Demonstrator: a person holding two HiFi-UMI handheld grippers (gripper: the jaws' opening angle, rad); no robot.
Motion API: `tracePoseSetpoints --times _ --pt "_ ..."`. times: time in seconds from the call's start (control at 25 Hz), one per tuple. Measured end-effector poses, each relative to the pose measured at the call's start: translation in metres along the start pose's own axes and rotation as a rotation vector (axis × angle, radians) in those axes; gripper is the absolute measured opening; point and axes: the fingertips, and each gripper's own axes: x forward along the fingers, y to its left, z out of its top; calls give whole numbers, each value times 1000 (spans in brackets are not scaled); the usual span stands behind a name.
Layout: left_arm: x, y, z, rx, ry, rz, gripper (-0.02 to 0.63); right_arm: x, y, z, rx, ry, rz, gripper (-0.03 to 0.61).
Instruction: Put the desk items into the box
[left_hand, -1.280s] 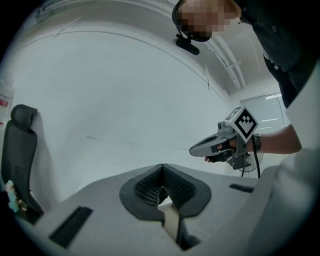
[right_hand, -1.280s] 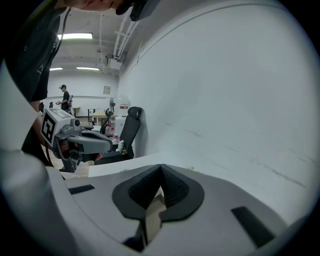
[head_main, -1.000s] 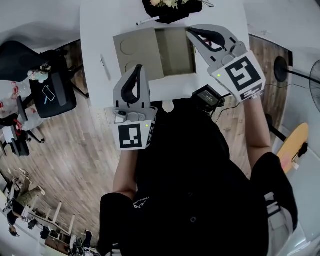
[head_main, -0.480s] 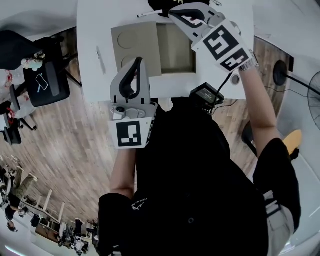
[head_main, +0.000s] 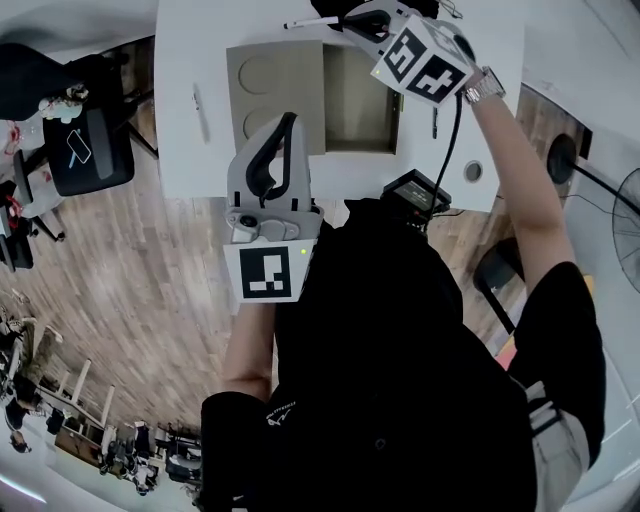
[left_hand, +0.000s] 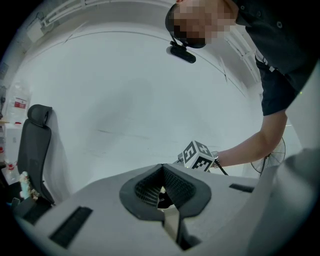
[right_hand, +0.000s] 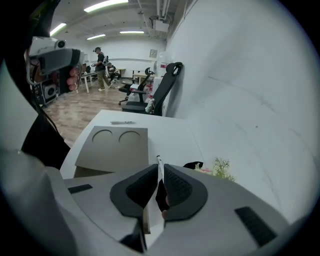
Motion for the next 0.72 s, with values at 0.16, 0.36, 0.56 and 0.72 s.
tracePoseSetpoints --times 0.16,0.36,0.56,0.72 --pt "9 2 -6 -10 7 15 8 33 1 -20 -51 68 53 61" --pt "21 3 -18 -4 31 4 8 73 -1 -44 -104 141 98 89" --pt "25 5 -28 -13 54 6 8 101 -2 -56 -133 169 119 101" --pt "28 11 -33 -21 61 19 8 118 -3 -62 -142 189 143 111"
